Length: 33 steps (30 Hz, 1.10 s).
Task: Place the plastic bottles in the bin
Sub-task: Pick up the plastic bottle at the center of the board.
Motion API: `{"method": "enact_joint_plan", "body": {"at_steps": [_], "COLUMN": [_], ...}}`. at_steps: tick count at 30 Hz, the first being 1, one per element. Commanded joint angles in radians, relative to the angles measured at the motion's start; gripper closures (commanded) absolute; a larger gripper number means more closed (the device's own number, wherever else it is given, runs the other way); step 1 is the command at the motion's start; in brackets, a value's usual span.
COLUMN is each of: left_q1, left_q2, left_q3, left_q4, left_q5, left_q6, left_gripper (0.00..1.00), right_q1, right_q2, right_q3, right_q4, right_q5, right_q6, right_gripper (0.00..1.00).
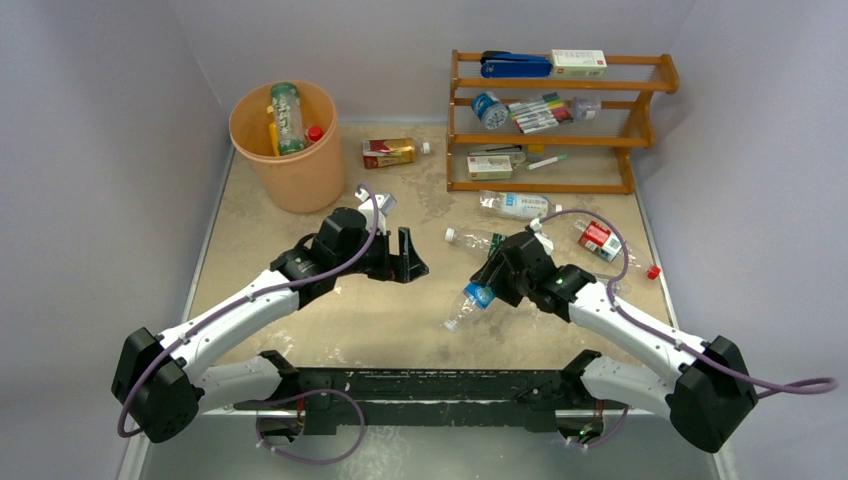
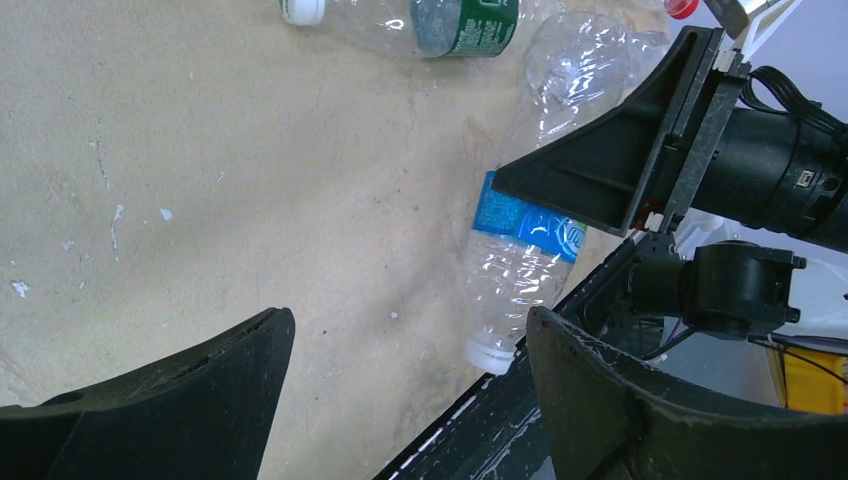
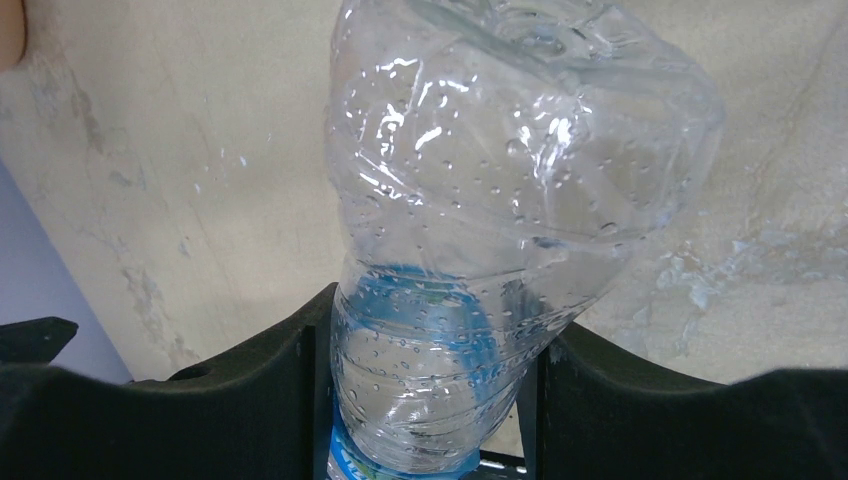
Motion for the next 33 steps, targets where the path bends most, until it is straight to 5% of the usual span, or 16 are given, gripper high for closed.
{"method": "enact_joint_plan", "body": {"at_steps": [1, 22, 33], "left_q1": [-0.017, -0.068, -0.111], "left_q2": [-0.007, 0.005, -0.011], "left_q3": [-0.006, -0.079, -0.083], "left_q4": [0.055, 0.197, 0.232], "left_q5": [0.001, 0.11, 0.041], "left_q6": [-0.016, -0.053, -0.035], "left_gripper": [0.14, 0.12, 0.11], "right_q1": [0.022, 0.023, 0.042], "right_q2": [0.017, -0.011, 0.059], "right_q3": [0.056, 0.091, 0.156], "right_q4": [0.103, 0.273, 0.317], "right_q5": [0.043, -0.103, -0.216], "right_q6": [-0.09, -0.308, -0.31], "right_gripper": [0.57, 0.57, 0.56]}}
